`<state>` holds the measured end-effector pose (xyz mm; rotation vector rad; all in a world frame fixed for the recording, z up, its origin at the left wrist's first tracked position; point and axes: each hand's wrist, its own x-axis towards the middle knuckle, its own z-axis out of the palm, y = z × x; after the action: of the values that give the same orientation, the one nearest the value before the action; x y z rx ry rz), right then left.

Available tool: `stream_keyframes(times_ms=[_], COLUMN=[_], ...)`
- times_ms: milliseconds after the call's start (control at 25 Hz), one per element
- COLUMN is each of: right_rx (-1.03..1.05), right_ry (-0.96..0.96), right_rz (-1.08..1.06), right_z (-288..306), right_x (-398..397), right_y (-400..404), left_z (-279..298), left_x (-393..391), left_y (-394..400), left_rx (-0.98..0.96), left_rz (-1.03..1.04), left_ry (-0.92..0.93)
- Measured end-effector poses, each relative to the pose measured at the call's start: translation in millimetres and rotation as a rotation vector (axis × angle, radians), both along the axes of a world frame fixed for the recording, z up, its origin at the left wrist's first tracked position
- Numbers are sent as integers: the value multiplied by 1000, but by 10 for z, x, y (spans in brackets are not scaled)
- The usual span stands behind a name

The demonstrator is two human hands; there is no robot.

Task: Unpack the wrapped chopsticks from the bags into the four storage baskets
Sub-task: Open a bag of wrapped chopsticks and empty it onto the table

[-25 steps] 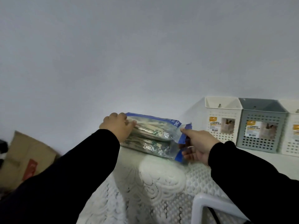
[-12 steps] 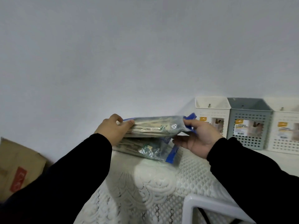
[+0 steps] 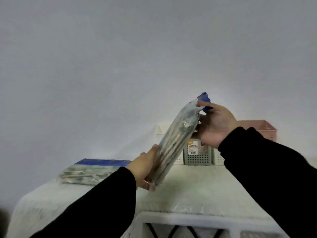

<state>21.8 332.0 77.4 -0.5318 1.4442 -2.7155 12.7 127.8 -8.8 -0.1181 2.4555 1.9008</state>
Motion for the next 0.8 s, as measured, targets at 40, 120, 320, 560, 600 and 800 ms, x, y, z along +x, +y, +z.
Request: stream_keyframes(times_ms=[40, 120, 320, 560, 600, 800], right_rx=[-5, -14, 79, 257, 259, 320], right_ry=[2, 8, -43, -110, -106, -115], right_rz=[-12, -13, -80, -167, -141, -107], right_z=[42, 106, 41, 27, 32, 66], right_x=[30, 103, 177, 233, 219, 197], right_y=[111, 327, 602, 646, 640, 530], left_z=[-12, -34, -67, 237, 351, 1122], left_x=[49, 124, 65, 53, 48, 202], left_y=[192, 541, 902, 978, 1003, 1069], left_rx=[42, 111, 61, -337, -337, 119], left_rz=[-50, -116, -256, -214, -184, -149], left_ry=[-42, -121, -267, -32, 122, 408])
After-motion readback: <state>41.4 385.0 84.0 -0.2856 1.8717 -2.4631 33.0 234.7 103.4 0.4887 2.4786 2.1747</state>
